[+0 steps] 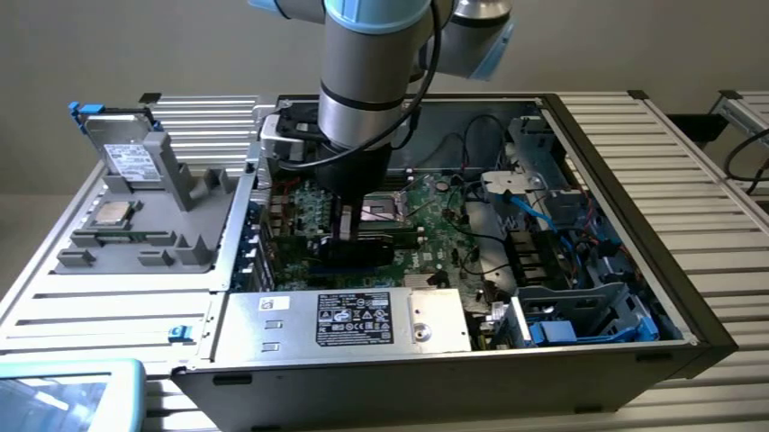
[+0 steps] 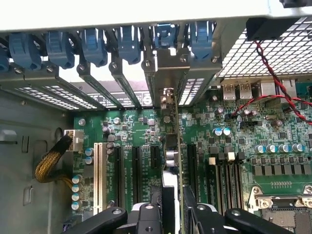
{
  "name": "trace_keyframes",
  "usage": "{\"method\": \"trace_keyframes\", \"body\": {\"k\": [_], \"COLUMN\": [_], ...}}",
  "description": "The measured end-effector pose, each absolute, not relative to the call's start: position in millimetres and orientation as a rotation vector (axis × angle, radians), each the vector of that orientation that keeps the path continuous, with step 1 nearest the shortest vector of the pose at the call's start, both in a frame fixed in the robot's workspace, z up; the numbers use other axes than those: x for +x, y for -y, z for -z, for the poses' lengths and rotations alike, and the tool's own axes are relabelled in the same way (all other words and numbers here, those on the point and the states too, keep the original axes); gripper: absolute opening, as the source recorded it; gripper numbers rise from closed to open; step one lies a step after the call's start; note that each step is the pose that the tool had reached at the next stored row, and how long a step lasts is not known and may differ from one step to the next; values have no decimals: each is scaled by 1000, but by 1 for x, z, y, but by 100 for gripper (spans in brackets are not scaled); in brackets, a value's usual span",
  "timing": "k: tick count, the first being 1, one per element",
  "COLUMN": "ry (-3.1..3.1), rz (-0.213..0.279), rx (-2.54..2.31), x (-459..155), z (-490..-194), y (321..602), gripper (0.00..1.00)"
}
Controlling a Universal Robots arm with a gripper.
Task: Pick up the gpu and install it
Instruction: 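Insert the gpu into the slot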
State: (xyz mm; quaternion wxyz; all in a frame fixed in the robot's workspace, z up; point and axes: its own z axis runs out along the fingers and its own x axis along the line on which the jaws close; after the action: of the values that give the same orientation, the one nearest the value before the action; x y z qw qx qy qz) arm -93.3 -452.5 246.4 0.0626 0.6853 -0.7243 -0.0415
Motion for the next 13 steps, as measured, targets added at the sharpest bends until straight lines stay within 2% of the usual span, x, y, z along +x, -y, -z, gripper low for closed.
{"method": "trace_keyframes", "body": {"k": [13], "ry": [2155], "rz": [122], "rx": [2105], "x": [-93], "z": [-244], "y": [452], "gripper": [28]}}
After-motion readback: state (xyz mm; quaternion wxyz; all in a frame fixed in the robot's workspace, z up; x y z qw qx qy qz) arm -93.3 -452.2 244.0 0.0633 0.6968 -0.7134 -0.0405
